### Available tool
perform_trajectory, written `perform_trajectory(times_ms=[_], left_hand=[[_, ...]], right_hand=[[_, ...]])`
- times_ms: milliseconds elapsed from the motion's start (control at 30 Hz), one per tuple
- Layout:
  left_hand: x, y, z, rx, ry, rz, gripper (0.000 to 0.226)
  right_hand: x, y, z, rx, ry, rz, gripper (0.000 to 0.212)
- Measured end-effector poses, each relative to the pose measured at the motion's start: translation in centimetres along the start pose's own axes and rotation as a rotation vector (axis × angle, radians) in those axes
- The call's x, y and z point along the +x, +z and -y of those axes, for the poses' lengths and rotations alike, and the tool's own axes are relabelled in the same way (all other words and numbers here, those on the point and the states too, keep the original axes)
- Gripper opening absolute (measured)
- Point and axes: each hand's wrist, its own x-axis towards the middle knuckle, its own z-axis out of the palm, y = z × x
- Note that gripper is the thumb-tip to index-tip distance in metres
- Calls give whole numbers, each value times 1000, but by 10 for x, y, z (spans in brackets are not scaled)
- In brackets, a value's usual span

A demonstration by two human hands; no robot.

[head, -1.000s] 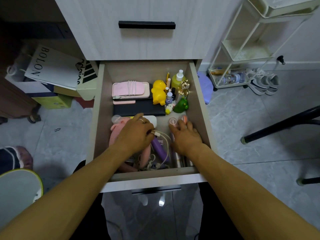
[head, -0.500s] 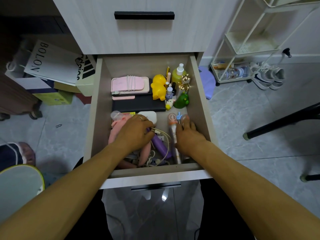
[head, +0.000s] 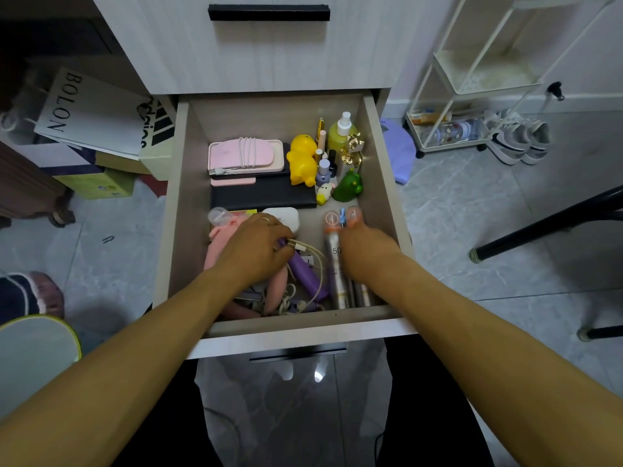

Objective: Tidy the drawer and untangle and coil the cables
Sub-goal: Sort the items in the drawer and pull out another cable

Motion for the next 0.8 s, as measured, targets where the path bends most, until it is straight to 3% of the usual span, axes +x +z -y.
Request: perform_trajectory(times_ms=[100,233,567,700,800], left_hand=[[1,1,2,-7,-4,14,24],[2,2,4,-12,-3,16,24],[1,0,2,-23,-10,19,22],[0,-1,2,-37,-23,34,22],[0,-2,1,-41,-30,46,21]], right_hand=[[20,-7,-3,14,-59,-136,48],[48,5,-6,-28,-120,-33,62],[30,23,-3,49,-38,-75,58],[10,15,0,-54,-34,-95,58],[0,17,0,-44,4,6,52]])
